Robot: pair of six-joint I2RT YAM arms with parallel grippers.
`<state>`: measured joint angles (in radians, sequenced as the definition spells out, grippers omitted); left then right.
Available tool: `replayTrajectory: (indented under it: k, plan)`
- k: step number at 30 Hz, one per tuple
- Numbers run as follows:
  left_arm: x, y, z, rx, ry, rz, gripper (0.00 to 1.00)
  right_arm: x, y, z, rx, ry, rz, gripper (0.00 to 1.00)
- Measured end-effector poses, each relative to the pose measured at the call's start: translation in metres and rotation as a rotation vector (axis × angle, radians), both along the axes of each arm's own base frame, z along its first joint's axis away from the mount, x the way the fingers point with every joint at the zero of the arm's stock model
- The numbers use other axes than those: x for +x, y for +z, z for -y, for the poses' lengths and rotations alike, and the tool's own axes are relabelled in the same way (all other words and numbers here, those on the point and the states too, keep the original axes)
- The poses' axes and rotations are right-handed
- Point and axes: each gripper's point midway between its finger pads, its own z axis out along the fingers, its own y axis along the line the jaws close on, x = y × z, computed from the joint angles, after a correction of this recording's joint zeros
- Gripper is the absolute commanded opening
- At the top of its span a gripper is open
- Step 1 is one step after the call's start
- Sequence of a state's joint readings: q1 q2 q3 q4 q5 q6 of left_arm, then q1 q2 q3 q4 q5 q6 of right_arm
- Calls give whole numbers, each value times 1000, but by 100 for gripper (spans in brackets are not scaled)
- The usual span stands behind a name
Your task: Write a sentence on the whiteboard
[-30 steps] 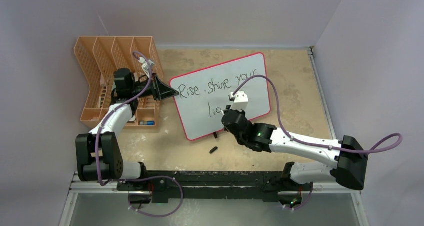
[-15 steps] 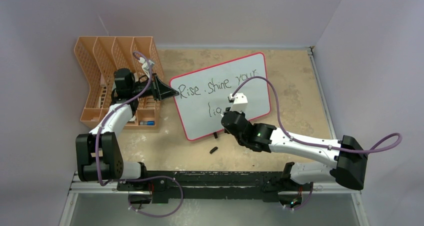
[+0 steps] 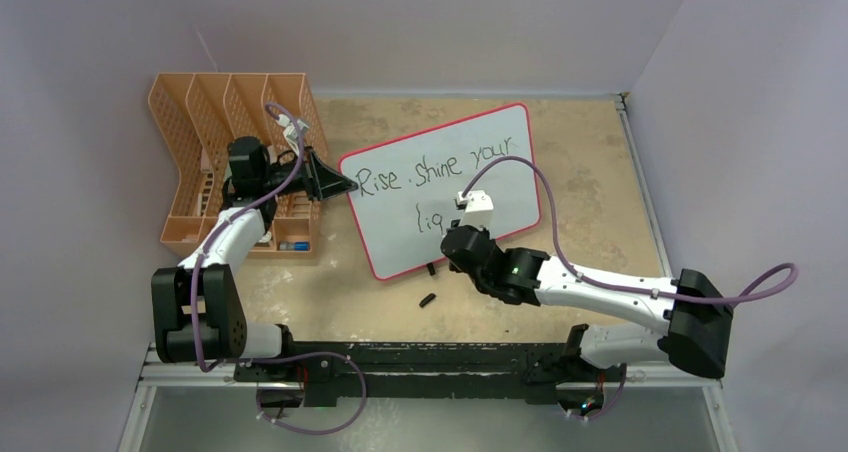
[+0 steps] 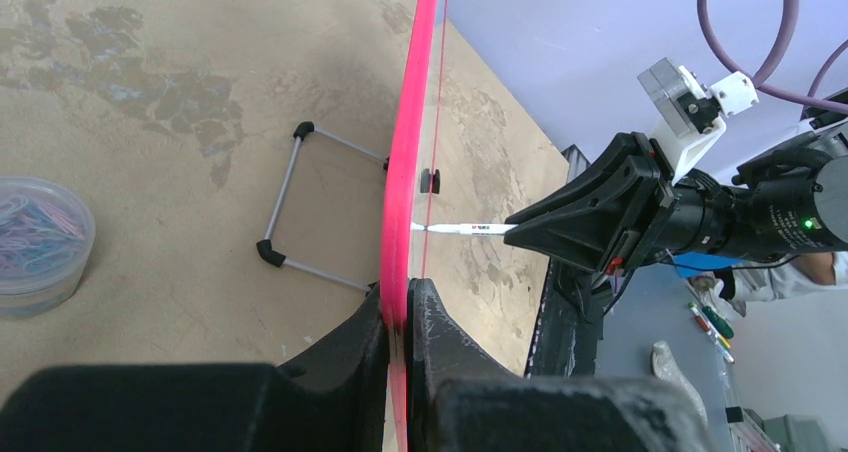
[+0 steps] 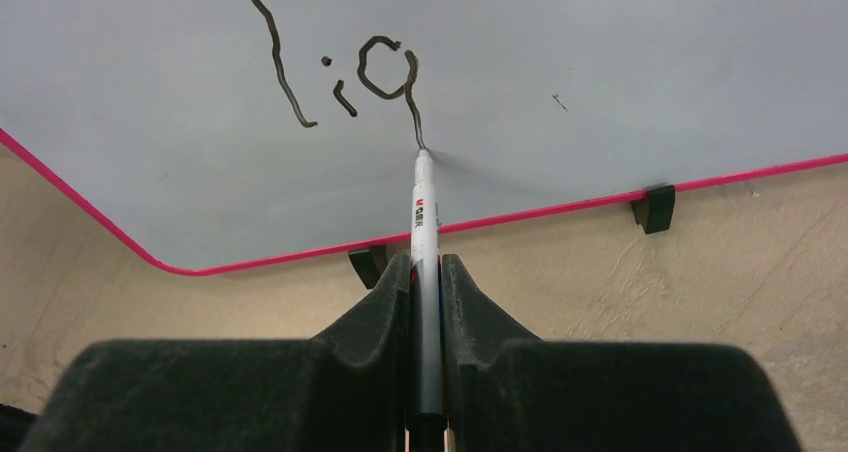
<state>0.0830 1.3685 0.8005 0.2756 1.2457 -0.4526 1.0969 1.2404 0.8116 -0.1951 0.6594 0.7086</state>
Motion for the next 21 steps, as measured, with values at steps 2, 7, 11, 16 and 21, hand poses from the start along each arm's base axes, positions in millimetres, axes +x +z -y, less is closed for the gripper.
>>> replayTrajectory:
  k: [2,7,11,16,21]
  plan:
    - [0,0,0,1,2,1,0,-1,-3,1,-7,0,-6,0]
    - [1,0,-1,1,5,1,0,-1,-5,0,-11,1,-12,0]
    - [1,0,-1,1,6,1,0,-2,-5,0,-13,8,-13,0]
    - [1,0,-1,2,6,4,0,-4,-9,-4,-18,34,-28,0]
    - [1,0,-1,2,6,6,0,-6,-10,-7,-14,50,-35,0]
